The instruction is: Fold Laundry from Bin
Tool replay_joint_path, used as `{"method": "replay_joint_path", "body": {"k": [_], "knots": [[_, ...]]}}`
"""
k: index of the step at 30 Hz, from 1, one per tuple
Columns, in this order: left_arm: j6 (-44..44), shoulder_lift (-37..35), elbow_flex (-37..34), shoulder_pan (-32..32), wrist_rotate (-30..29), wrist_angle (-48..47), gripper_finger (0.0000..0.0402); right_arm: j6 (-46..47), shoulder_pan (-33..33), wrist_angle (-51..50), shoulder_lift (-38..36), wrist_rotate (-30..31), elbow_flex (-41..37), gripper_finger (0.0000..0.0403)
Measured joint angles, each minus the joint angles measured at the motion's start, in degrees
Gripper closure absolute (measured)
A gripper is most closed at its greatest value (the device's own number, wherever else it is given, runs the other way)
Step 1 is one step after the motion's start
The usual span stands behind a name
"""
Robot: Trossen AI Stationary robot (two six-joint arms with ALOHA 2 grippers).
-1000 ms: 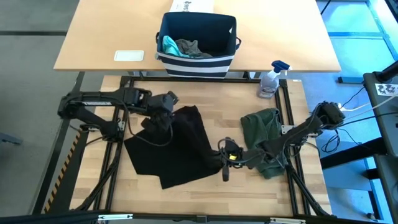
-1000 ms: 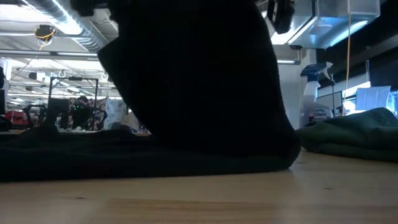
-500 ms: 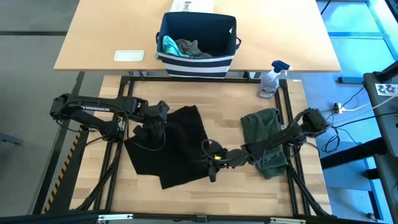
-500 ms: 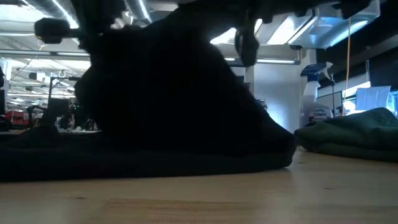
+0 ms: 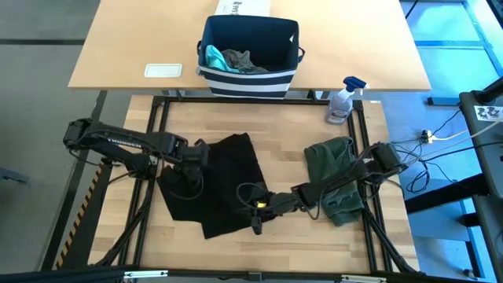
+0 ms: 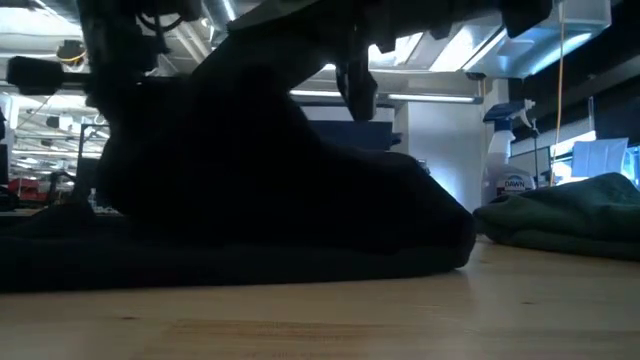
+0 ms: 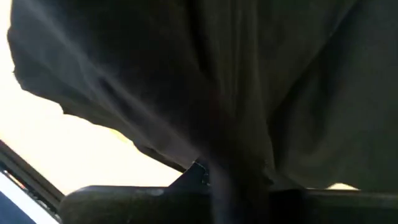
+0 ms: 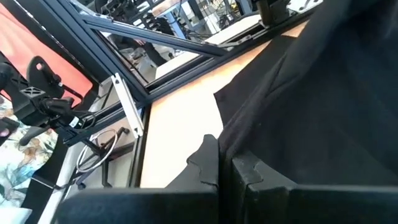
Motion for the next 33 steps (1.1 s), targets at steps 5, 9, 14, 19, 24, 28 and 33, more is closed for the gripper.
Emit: {"method": "replay_joint_path", "body": {"k": [5,9,14,19,24,28,33], "knots": [[0.0,0.1,-1.9,-1.8,-4.4,-9.3,0.0357,0.3,0.2,0.3,0.3,-4.3,0.3,0.0403],[-2.5,0.2,-3.2,-3.6,-3.9,-14.2,0.0331,0.2,0.8,1.0,0.3,-6.9,0.4,0.0403],[-7.6,0.2,-4.2,-5.6,-2.6,-17.2,0.0316,0.4,0.4,0.9,0.3,-4.9,0.4,0.0403],[-12.3,0.2,-3.6,-8.3,-1.4,-11.8,0.0314,0.4,0.2,0.2,0.3,-5.0,0.3,0.0403],[-15.7,0.2,-3.2,-12.5,1.2,-3.6,0.0313,0.5,0.1,-2.7,0.3,-4.9,0.3,0.0402],[-17.4,0.2,-3.1,-15.0,0.7,-0.7,0.0313,0.5,0.2,-3.7,0.3,-5.7,0.3,0.0379],[-19.8,0.2,-3.1,-16.3,-0.9,-0.5,0.0313,1.3,0.1,-4.7,0.3,-9.7,1.2,0.0294]]}}
